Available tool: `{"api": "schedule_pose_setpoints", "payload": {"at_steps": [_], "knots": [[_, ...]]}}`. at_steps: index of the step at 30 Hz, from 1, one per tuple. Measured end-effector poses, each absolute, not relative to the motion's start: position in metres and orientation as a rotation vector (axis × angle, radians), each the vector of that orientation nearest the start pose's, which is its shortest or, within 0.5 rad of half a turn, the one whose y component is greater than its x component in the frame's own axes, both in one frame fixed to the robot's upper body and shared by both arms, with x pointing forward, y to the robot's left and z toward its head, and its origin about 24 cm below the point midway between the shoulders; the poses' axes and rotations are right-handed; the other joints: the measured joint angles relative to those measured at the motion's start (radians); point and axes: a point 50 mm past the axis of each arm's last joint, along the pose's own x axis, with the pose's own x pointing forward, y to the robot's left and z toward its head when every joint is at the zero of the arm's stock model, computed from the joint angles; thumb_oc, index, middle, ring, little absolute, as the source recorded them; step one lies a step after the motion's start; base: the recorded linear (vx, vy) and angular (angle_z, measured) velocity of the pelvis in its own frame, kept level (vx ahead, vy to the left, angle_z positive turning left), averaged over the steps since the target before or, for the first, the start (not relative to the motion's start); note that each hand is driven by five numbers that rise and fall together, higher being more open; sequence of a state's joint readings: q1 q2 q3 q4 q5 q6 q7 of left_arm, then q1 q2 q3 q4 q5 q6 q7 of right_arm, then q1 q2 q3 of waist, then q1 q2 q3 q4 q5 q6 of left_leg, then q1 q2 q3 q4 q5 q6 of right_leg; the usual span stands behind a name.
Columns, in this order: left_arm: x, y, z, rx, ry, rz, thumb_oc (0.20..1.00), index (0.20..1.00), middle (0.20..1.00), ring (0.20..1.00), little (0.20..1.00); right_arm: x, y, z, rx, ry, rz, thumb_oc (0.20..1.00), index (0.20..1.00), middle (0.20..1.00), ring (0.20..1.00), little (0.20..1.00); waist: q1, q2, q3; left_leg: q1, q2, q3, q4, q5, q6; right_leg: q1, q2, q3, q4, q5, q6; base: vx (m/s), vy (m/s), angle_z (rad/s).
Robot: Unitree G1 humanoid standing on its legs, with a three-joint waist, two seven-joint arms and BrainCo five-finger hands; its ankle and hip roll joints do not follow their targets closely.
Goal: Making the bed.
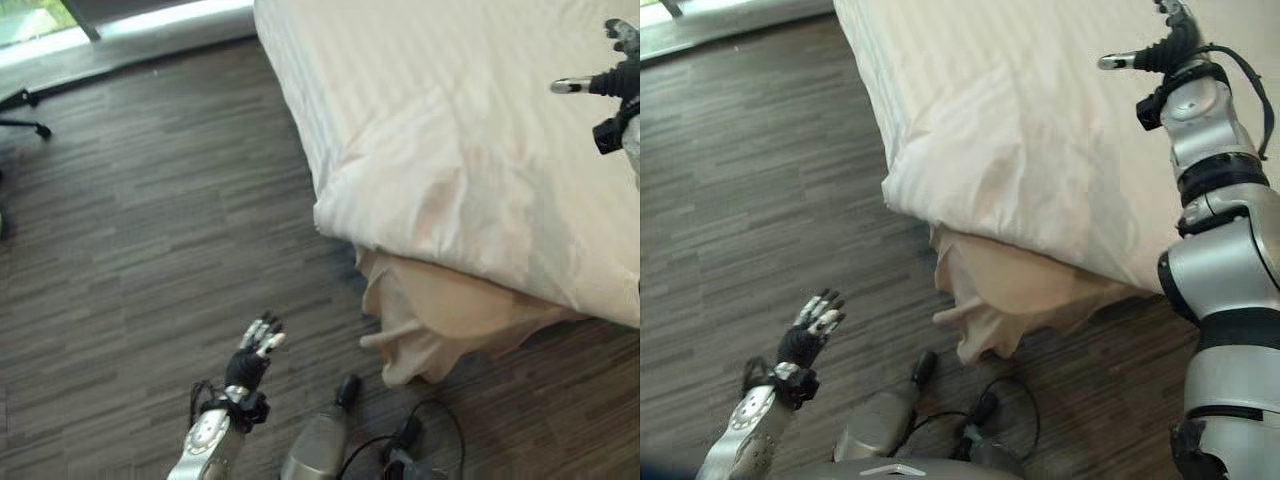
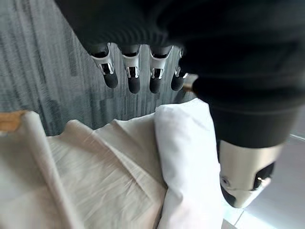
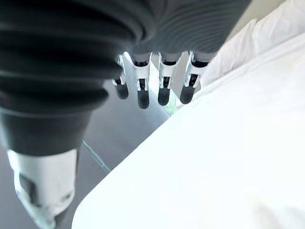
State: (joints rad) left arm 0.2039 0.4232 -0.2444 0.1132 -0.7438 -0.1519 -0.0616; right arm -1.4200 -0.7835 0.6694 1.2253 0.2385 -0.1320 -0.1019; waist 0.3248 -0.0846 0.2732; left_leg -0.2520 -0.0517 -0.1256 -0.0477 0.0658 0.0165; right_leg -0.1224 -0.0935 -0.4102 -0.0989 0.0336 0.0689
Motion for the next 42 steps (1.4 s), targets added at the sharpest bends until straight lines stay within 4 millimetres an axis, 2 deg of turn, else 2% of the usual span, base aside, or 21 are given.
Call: {"api": "schedule_pose_setpoints", "payload": {"at_steps": [4, 6, 10, 11, 12, 13, 15, 18, 22, 27, 28, 29, 33, 36, 37, 40, 42], "knots": [[0.203, 0.194, -0.015, -0.334, 0.249, -0.105, 1.000, 1.000, 1.000, 1.000, 1.000, 0.402, -0.270, 0.311, -0.794, -0.280, -0.302, 1.000, 1.000, 1.000, 1.000, 1.000, 0.000, 0.006, 0.040, -0.016, 0.000, 0.009, -0.001, 0.001, 0.002, -0.022, -0.001, 0.010, 0.000, 0.005, -0.001, 0.00, 0.047, -0.08], [0.206, 0.192, -0.021, -0.328, 0.276, -0.112, 1.000, 1.000, 1.000, 1.000, 1.000, 0.405, -0.255, 0.311, -0.808, -0.296, -0.231, 1.000, 1.000, 1.000, 1.000, 1.000, -0.015, 0.007, 0.055, -0.028, 0.000, 0.012, -0.002, 0.001, 0.002, -0.035, -0.001, 0.015, 0.000, 0.005, -0.001, -0.01, 0.037, -0.08], [0.205, 0.190, -0.027, -0.321, 0.304, -0.120, 1.000, 1.000, 1.000, 1.000, 1.000, 0.408, -0.237, 0.310, -0.873, -0.309, -0.130, 1.000, 1.000, 1.000, 1.000, 1.000, -0.016, 0.006, 0.060, -0.037, 0.003, 0.033, -0.004, 0.001, 0.002, -0.053, 0.000, 0.037, 0.000, 0.005, -0.002, -0.02, 0.022, -0.12], [0.206, 0.189, -0.026, -0.321, 0.303, -0.124, 1.000, 1.000, 1.000, 1.000, 1.000, 0.408, -0.235, 0.308, -0.869, -0.306, -0.107, 1.000, 1.000, 1.000, 1.000, 1.000, -0.017, 0.006, 0.061, -0.043, 0.004, 0.033, -0.004, 0.001, 0.002, -0.058, 0.002, 0.037, 0.000, 0.006, -0.002, -0.02, 0.033, -0.03], [0.205, 0.188, -0.028, -0.321, 0.308, -0.135, 1.000, 1.000, 1.000, 1.000, 1.000, 0.406, -0.223, 0.302, -0.844, -0.332, -0.024, 1.000, 1.000, 1.000, 1.000, 1.000, -0.018, 0.006, 0.061, -0.055, 0.007, 0.032, -0.004, 0.001, 0.002, -0.071, 0.005, 0.038, 0.000, 0.006, -0.003, -0.02, 0.031, -0.01], [0.205, 0.188, -0.028, -0.321, 0.308, -0.135, 1.000, 1.000, 1.000, 1.000, 1.000, 0.406, -0.223, 0.301, -0.845, -0.332, -0.022, 1.000, 1.000, 1.000, 1.000, 1.000, -0.018, 0.006, 0.061, -0.055, 0.007, 0.032, -0.004, 0.001, 0.002, -0.072, 0.005, 0.038, 0.000, 0.006, -0.003, -0.01, 0.030, -0.04], [0.203, 0.189, -0.033, -0.317, 0.334, -0.136, 1.000, 1.000, 1.000, 1.000, 1.000, 0.407, -0.198, 0.285, -0.941, -0.315, 0.137, 1.000, 1.000, 1.000, 1.000, 1.000, -0.019, 0.006, 0.061, -0.078, 0.010, 0.034, -0.001, 0.001, 0.002, -0.097, 0.009, 0.045, 0.000, 0.010, -0.008, -0.02, 0.015, -0.08], [0.202, 0.188, -0.034, -0.314, 0.339, -0.142, 1.000, 1.000, 1.000, 1.000, 1.000, 0.407, -0.192, 0.271, -0.980, -0.275, 0.204, 1.000, 1.000, 1.000, 1.000, 1.000, -0.016, 0.006, 0.062, -0.096, 0.012, 0.035, 0.002, 0.001, 0.002, -0.114, 0.010, 0.048, 0.000, 0.011, -0.010, -0.04, 0.007, -0.03], [0.206, 0.186, -0.032, -0.311, 0.324, -0.155, 1.000, 1.000, 1.000, 1.000, 1.000, 0.407, -0.190, 0.271, -0.994, -0.283, 0.224, 1.000, 1.000, 1.000, 1.000, 1.000, -0.016, 0.005, 0.067, -0.172, 0.015, 0.043, 0.016, 0.007, 0.001, -0.190, 0.012, 0.065, 0.000, 0.031, -0.011, -0.07, 0.001, -0.10], [0.209, 0.183, -0.028, -0.325, 0.294, -0.150, 1.000, 1.000, 1.000, 1.000, 1.000, 0.402, -0.181, 0.287, -1.011, -0.385, 0.226, 1.000, 1.000, 1.000, 1.000, 1.000, -0.018, 0.009, 0.088, -0.219, 0.019, 0.056, 0.016, 0.017, -0.002, -0.241, 0.015, 0.078, 0.000, 0.043, -0.014, -0.02, 0.011, -0.07], [0.209, 0.182, -0.028, -0.329, 0.290, -0.148, 1.000, 1.000, 1.000, 1.000, 1.000, 0.398, -0.173, 0.289, -1.041, -0.410, 0.258, 0.564, 0.564, 0.564, 0.564, 0.564, -0.019, 0.012, 0.094, -0.219, 0.021, 0.058, 0.016, 0.017, -0.002, -0.242, 0.016, 0.080, 0.000, 0.043, -0.013, -0.01, 0.023, -0.07], [0.210, 0.181, -0.028, -0.334, 0.284, -0.146, 1.000, 1.000, 1.000, 1.000, 1.000, 0.393, -0.168, 0.288, -1.077, -0.430, 0.291, 0.200, 0.200, 0.200, 0.200, 0.200, -0.021, 0.013, 0.094, -0.220, 0.021, 0.059, 0.016, 0.016, -0.003, -0.243, 0.017, 0.082, 0.000, 0.043, -0.013, -0.01, 0.019, -0.03], [0.213, 0.181, -0.026, -0.341, 0.264, -0.126, 1.000, 1.000, 1.000, 1.000, 1.000, 0.382, -0.155, 0.272, -1.142, -0.467, 0.395, 0.200, 0.200, 0.200, 0.200, 0.200, -0.029, 0.014, 0.094, -0.215, 0.027, 0.064, 0.015, 0.016, -0.003, -0.241, 0.021, 0.089, 0.000, 0.043, -0.013, 0.00, 0.012, -0.04], [0.219, 0.180, -0.022, -0.337, 0.248, -0.122, 1.000, 1.000, 1.000, 1.000, 1.000, 0.382, -0.148, 0.264, -1.165, -0.481, 0.420, 0.200, 0.200, 0.200, 0.200, 0.200, -0.038, 0.015, 0.094, -0.210, 0.029, 0.068, 0.016, 0.016, -0.003, -0.239, 0.024, 0.094, 0.000, 0.044, -0.014, 0.00, 0.006, -0.01], [0.223, 0.178, -0.021, -0.338, 0.238, -0.114, 1.000, 1.000, 1.000, 1.000, 1.000, 0.382, -0.141, 0.256, -1.191, -0.495, 0.431, 0.200, 0.200, 0.200, 0.200, 0.200, -0.048, 0.016, 0.094, -0.202, 0.029, 0.069, 0.015, 0.016, -0.003, -0.232, 0.023, 0.095, 0.000, 0.044, -0.014, 0.00, 0.000, 0.00], [0.234, 0.172, -0.020, -0.342, 0.226, -0.105, 1.000, 1.000, 1.000, 1.000, 1.000, 0.387, -0.117, 0.227, -1.080, -0.504, 0.417, 0.200, 0.200, 0.200, 0.200, 0.200, -0.062, 0.016, 0.093, -0.164, 0.027, 0.087, 0.014, 0.015, -0.004, -0.202, 0.019, 0.127, 0.000, 0.044, -0.014, -0.01, 0.033, -0.14], [0.239, 0.169, -0.018, -0.350, 0.212, -0.085, 1.000, 1.000, 1.000, 1.000, 1.000, 0.387, -0.098, 0.202, -0.968, -0.488, 0.398, 0.200, 0.200, 0.200, 0.200, 0.200, -0.080, 0.019, 0.091, -0.141, 0.028, 0.096, 0.009, 0.013, -0.007, -0.186, 0.019, 0.141, 0.000, 0.046, -0.014, 0.02, -0.011, -0.24]]}}
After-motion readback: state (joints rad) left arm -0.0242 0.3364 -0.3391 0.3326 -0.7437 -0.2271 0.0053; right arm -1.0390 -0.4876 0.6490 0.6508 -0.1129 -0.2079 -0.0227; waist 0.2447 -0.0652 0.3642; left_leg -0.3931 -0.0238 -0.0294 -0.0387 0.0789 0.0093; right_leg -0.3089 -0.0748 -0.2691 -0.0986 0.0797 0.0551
